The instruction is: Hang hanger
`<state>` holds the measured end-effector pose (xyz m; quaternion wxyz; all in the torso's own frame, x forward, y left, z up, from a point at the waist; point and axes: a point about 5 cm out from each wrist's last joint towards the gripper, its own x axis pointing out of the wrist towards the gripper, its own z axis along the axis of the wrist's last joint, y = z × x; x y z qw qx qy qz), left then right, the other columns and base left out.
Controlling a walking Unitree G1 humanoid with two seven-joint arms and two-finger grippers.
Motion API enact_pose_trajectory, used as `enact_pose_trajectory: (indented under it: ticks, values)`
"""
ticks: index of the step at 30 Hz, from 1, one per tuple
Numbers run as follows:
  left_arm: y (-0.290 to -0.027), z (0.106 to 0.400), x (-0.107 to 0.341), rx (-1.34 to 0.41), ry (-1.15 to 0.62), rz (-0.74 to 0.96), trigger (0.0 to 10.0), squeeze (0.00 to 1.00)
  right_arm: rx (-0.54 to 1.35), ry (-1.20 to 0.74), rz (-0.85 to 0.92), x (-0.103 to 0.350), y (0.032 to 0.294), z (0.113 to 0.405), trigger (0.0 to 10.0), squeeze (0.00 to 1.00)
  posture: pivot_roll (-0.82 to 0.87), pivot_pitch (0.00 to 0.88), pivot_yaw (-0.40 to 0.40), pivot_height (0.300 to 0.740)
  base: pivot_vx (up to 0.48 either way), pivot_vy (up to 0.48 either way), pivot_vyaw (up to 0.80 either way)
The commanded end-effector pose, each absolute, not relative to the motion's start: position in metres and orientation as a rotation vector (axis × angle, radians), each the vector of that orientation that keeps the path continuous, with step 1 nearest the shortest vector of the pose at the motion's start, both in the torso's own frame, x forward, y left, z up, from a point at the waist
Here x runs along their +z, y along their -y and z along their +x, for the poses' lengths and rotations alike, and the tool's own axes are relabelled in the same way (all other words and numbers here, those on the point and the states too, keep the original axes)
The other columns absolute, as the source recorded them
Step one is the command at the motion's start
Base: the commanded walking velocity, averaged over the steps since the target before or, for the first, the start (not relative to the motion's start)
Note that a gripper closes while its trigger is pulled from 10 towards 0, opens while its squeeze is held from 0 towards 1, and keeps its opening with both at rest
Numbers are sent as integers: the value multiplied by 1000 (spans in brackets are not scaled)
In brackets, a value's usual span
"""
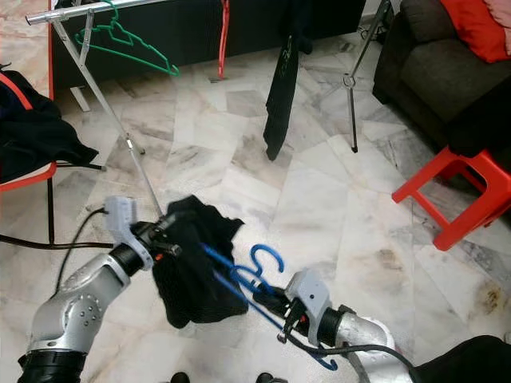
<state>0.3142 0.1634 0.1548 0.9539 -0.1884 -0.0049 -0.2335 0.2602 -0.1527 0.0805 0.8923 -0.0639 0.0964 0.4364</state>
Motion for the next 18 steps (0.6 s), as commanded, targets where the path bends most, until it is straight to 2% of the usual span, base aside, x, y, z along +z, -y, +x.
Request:
enact_pose_trajectory:
  ticks: [1,9,12,14,18]
  values:
    - [-170,312,151,-429,10,-367,0,0,831,-147,-105,86,157,258,0,0,-17,231,-52,740,0,0,0]
    - [-190,308,141,-247,0,-367,0,0,624,-123,-56,85,175,249,0,0,-22,214,-52,740,0,0,0]
    - [-183,298,127,-271,-56,-331,0,0,437,-47,122,94,183,254,0,0,-22,205,-46,740,0,0,0]
    - [-179,293,122,-263,-76,-331,0,0,447,-31,209,99,178,251,0,0,-28,199,-42,740,0,0,0]
    - [-181,293,121,-236,-75,-337,0,0,516,-70,162,92,171,244,0,0,-30,195,-40,740,0,0,0]
